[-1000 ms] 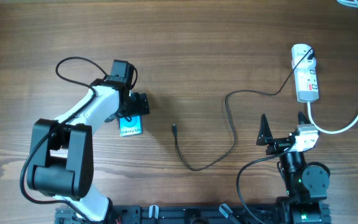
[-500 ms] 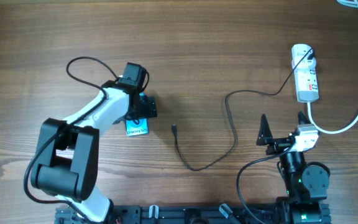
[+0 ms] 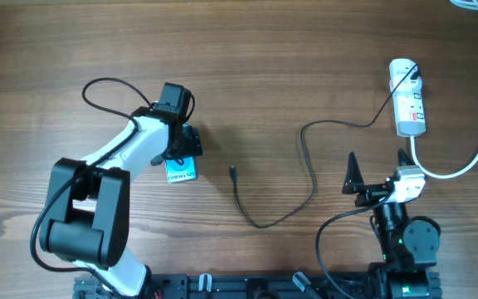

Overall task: Plug charger to phone and switch on socket
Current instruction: 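Lift the phone upright with the left gripper, bottom edge down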

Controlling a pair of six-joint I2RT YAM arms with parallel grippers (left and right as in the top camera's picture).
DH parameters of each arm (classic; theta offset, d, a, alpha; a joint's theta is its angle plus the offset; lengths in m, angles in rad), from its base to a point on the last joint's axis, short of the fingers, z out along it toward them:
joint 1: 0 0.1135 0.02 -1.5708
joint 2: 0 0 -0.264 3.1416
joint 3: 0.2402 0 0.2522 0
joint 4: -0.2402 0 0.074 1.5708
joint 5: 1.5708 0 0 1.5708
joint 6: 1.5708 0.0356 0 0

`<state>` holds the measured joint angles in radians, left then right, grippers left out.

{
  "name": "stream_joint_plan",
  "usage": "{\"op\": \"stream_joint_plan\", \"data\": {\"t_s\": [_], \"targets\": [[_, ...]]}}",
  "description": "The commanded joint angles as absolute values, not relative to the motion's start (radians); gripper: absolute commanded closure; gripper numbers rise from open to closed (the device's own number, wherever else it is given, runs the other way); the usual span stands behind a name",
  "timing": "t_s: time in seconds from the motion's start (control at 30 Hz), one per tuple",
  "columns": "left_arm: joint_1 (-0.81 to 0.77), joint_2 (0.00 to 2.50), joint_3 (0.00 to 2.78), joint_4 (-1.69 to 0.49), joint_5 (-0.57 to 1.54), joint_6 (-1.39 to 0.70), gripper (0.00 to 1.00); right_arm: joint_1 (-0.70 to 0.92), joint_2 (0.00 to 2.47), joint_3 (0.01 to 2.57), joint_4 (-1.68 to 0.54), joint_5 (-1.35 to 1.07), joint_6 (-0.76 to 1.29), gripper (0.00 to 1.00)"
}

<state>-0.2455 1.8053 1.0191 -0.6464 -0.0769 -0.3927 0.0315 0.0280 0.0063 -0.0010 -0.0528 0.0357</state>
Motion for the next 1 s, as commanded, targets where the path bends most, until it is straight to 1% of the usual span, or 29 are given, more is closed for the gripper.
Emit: {"op": "stream_joint_plan", "data": {"t_s": [0.0,0.03,0.1,0.2,0.27,0.3,0.37,0.4,0.5,0.6,0.63,0.7,0.8,0.9,0.97], "targets": [[-0.238,1.824,0.985,-0.642,-0.086,-0.401,0.25,0.036,0.023,0.005,0.001,-0.068,0.027,0.0],[-0.238,1.824,0.985,-0.641,-0.084,-0.401,0.24,0.036,0.023,0.005,0.001,-0.068,0.027,0.0],[-0.239,1.825,0.985,-0.639,-0.072,-0.401,0.16,0.036,0.023,0.005,0.001,-0.068,0.027,0.0],[-0.239,1.826,0.985,-0.639,-0.072,-0.401,0.14,0.036,0.023,0.005,0.001,-0.068,0.027,0.0],[-0.239,1.826,0.985,-0.638,-0.072,-0.401,0.11,0.036,0.023,0.005,0.001,-0.068,0.027,0.0],[-0.239,1.826,0.985,-0.639,-0.072,-0.401,0.14,0.036,0.023,0.005,0.001,-0.068,0.027,0.0],[-0.239,1.826,0.985,-0.639,-0.072,-0.401,0.22,0.036,0.023,0.005,0.001,-0.068,0.027,0.01],[-0.239,1.826,0.985,-0.639,-0.072,-0.401,0.24,0.036,0.023,0.005,0.001,-0.068,0.027,0.0],[-0.239,1.826,0.985,-0.639,-0.072,-0.401,0.23,0.036,0.023,0.005,0.001,-0.068,0.027,0.0],[-0.239,1.826,0.985,-0.639,-0.072,-0.401,0.14,0.036,0.023,0.005,0.001,-0.068,0.027,0.0],[-0.239,1.826,0.985,-0.639,-0.072,-0.401,0.01,0.036,0.023,0.005,0.001,-0.068,0.027,0.0],[-0.239,1.826,0.985,-0.639,-0.072,-0.401,0.0,0.036,0.023,0.005,0.001,-0.068,0.027,0.0],[-0.239,1.826,0.985,-0.64,-0.072,-0.401,0.0,0.036,0.023,0.005,0.001,-0.068,0.027,0.0],[-0.239,1.826,0.985,-0.646,-0.072,-0.401,0.12,0.036,0.023,0.005,0.001,-0.068,0.027,0.0],[-0.239,1.826,0.985,-0.647,-0.072,-0.401,0.14,0.036,0.023,0.005,0.001,-0.068,0.027,0.0]]}}
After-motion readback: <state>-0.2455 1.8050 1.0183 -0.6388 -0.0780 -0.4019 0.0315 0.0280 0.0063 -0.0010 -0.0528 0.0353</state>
